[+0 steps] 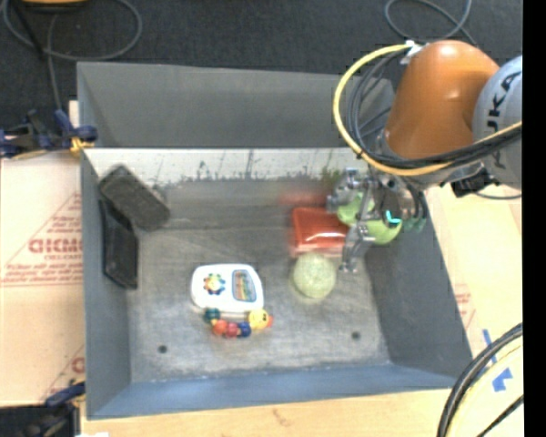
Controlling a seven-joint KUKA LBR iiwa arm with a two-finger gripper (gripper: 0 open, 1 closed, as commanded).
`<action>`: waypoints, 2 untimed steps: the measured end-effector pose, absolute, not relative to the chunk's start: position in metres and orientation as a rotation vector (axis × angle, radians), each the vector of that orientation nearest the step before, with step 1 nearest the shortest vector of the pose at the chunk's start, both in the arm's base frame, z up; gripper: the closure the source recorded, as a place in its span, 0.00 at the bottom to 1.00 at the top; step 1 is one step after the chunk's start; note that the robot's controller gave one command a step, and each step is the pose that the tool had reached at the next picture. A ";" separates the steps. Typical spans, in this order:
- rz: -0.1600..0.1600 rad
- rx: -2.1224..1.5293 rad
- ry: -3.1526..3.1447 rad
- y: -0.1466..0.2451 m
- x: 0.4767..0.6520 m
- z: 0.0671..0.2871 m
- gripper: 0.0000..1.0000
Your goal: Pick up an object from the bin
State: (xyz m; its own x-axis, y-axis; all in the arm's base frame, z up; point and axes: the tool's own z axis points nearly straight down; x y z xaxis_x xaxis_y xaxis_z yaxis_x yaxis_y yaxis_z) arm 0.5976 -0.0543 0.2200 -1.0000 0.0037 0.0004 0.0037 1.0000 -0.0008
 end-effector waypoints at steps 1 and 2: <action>0.002 -0.005 -3.147 -0.054 0.599 0.223 0.00; 0.000 -0.069 -3.152 -0.057 0.558 0.188 0.00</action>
Offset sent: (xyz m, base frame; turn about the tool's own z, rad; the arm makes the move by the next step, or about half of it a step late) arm -0.0793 -0.0067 -0.0678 0.0828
